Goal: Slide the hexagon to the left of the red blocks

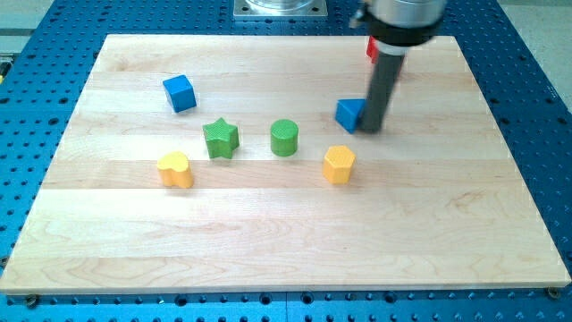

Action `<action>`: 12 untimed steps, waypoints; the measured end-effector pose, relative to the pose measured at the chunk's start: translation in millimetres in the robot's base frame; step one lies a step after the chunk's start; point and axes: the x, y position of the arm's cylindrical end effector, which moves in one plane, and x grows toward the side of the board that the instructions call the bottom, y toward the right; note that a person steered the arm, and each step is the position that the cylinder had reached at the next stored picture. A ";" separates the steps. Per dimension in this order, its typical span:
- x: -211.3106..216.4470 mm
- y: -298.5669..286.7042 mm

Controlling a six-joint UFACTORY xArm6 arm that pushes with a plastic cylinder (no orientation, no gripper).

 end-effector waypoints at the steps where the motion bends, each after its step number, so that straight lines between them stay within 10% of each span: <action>1: -27.9 -95.2; 2: -34.6 -138.5; 3: -4.3 -50.4; 4: 59.8 56.7; 5: 168.5 24.0; 7: 140.1 -52.5; 12: -38.1 60.9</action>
